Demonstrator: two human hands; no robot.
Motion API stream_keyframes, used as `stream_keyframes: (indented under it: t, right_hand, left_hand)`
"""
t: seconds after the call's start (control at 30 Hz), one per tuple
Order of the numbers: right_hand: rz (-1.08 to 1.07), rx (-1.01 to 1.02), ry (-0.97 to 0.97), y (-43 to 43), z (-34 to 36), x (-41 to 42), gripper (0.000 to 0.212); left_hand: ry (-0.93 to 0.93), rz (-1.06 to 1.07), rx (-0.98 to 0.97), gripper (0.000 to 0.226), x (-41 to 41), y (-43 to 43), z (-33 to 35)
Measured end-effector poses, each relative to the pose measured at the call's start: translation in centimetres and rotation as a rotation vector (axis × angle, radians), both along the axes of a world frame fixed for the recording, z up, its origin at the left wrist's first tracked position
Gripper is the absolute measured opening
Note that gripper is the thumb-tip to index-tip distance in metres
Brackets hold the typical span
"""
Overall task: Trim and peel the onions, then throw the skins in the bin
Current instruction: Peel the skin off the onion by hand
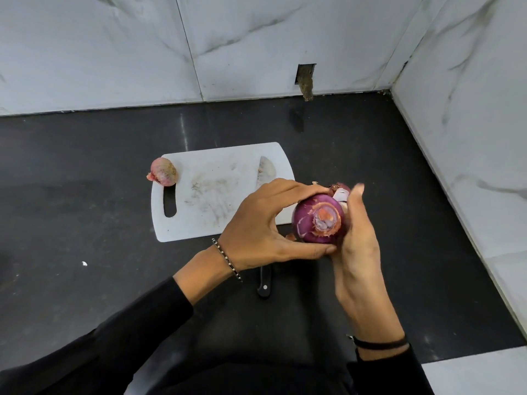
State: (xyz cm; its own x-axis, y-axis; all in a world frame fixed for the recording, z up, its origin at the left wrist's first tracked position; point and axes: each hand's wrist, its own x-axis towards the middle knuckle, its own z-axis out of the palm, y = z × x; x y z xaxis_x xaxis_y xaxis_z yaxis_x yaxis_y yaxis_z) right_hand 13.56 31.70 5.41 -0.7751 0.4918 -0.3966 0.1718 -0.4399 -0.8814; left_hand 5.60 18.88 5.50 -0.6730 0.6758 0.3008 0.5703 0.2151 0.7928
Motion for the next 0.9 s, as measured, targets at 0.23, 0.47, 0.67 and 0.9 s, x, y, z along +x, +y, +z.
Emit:
stream_keyframes:
  t: [0.23,0.47,0.67,0.9]
  right_hand:
    - [0.240,0.896,0.263,3.0,0.9,1.5,0.027]
    - [0.043,0.903,0.143,3.5,0.9,1.5,0.012]
    - [0.092,1.037,0.144,4.1,0.8,2.1,0.018]
    - [0.166,1.109,0.170,3.9,0.3,1.9,0.021]
  left_hand:
    - [-0.025,0.029,-0.009,0.073,-0.2,-0.3,-0.3]
    - [-0.107,0.002,-0.035,0.070,0.1,-0.3,-0.2]
    - [-0.199,0.024,-0.022,0.067,0.3,-0.5,-0.6]
    - [-0.242,0.011,0.002,0.066,0.2,-0.1,-0.5]
